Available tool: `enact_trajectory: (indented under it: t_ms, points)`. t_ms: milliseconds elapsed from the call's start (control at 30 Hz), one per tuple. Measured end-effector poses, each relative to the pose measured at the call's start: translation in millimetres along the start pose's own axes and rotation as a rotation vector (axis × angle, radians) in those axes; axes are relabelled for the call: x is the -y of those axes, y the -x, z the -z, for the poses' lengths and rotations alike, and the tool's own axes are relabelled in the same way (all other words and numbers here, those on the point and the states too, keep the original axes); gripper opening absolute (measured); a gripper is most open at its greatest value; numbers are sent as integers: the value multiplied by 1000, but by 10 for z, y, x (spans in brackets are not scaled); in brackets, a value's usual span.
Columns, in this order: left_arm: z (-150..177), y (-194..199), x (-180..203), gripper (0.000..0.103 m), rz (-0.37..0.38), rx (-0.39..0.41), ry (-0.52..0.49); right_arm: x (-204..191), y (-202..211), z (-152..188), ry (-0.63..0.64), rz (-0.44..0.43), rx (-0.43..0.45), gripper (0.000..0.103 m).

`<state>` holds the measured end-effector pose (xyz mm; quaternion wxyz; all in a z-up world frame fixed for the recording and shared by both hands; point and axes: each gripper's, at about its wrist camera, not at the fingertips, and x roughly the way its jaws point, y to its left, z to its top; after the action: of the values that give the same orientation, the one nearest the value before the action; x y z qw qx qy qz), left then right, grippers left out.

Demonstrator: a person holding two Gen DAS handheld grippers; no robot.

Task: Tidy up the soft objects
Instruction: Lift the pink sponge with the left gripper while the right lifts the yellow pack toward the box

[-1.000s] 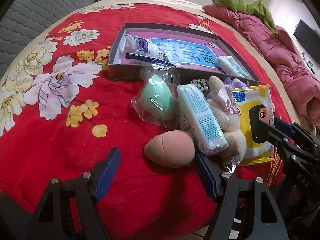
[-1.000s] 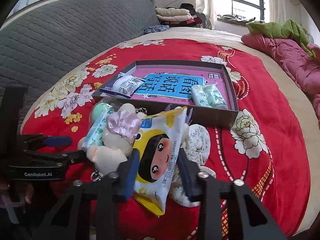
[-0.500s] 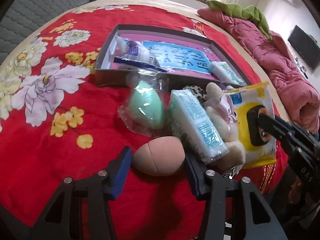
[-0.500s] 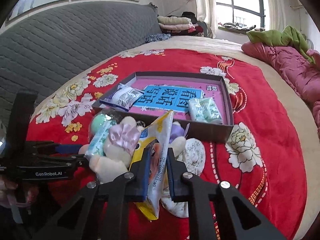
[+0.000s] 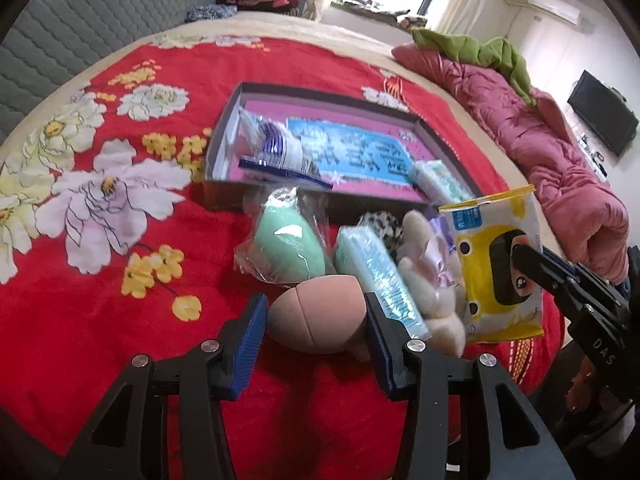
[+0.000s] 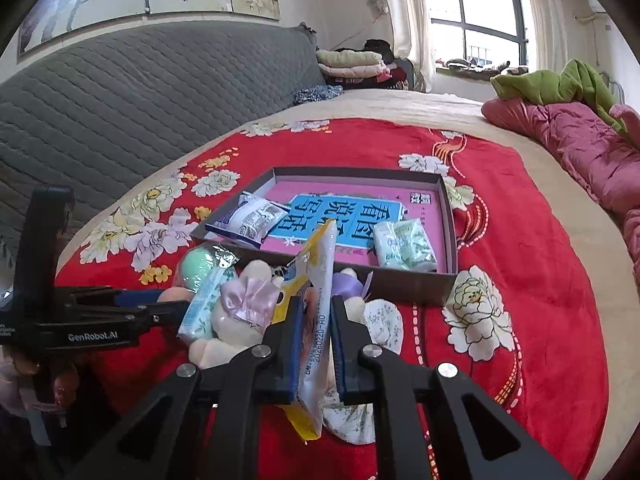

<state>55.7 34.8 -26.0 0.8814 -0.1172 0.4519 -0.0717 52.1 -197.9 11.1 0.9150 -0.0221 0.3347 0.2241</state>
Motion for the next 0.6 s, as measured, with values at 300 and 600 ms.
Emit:
enact_trajectory:
  t_ms: [300, 600]
  points:
    - [-2, 176, 27, 49, 2, 55, -23, 114, 114, -93, -27, 20, 43, 13]
    - [13, 269, 21, 49, 26, 62, -9, 414, 208, -122, -132, 39, 64, 13]
